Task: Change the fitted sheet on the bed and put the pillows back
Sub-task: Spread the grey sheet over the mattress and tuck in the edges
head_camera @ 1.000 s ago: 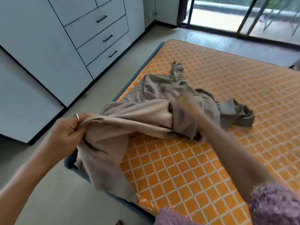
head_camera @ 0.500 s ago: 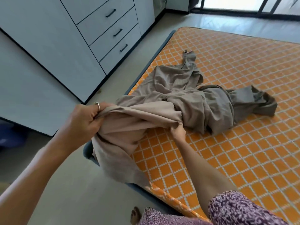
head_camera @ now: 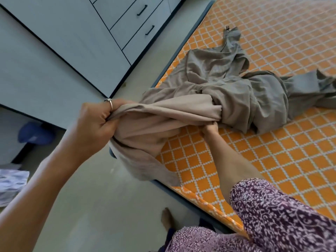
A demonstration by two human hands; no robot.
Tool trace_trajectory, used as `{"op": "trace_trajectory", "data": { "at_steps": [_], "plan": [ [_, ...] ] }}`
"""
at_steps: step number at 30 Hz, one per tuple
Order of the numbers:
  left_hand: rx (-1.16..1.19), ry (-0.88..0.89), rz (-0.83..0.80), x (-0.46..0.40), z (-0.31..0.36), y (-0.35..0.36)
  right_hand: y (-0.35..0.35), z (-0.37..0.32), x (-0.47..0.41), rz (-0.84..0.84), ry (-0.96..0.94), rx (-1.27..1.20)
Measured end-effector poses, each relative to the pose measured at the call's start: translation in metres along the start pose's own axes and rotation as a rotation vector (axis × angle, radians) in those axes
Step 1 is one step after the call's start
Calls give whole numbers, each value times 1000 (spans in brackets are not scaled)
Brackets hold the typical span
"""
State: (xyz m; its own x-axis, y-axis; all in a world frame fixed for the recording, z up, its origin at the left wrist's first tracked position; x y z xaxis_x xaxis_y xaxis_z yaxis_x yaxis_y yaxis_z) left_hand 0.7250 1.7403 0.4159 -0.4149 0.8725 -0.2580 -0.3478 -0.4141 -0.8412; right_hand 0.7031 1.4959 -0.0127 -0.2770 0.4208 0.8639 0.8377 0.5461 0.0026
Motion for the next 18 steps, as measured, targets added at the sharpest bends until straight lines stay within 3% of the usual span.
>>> {"op": "trace_trajectory", "data": {
  "at_steps": [5, 9, 12, 15, 18],
  "plan": [
    [24, -6, 22, 1, 0, 2, -29, -9, 8, 238, -34, 62],
    [-7, 4, 45, 2, -11, 2, -97, -53, 43, 409, -108, 34],
    [-84, -55, 30, -1, -33, 3, -165, -157, 85, 583, -304, 190],
    [-185, -58, 9, -27, -40, 0, -219, -293, 202, 773, -638, 286],
    [-235, -28, 152, -69, -19, -23, -250, -389, 343, 970, -959, 240]
  ]
}}
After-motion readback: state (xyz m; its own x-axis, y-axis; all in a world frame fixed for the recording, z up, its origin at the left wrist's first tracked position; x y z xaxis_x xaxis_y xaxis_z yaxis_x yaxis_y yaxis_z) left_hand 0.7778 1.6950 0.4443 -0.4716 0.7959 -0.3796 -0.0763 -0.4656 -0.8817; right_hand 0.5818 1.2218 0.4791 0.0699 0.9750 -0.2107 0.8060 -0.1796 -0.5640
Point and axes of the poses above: each hand's wrist, its own x-axis away from the middle knuckle, its own y-axis out of the palm, z = x × y, the point moved 5 cm from there along -x, towards the middle knuckle, and after that the axes turned 14 degrees about y, right-handed, at the moved point
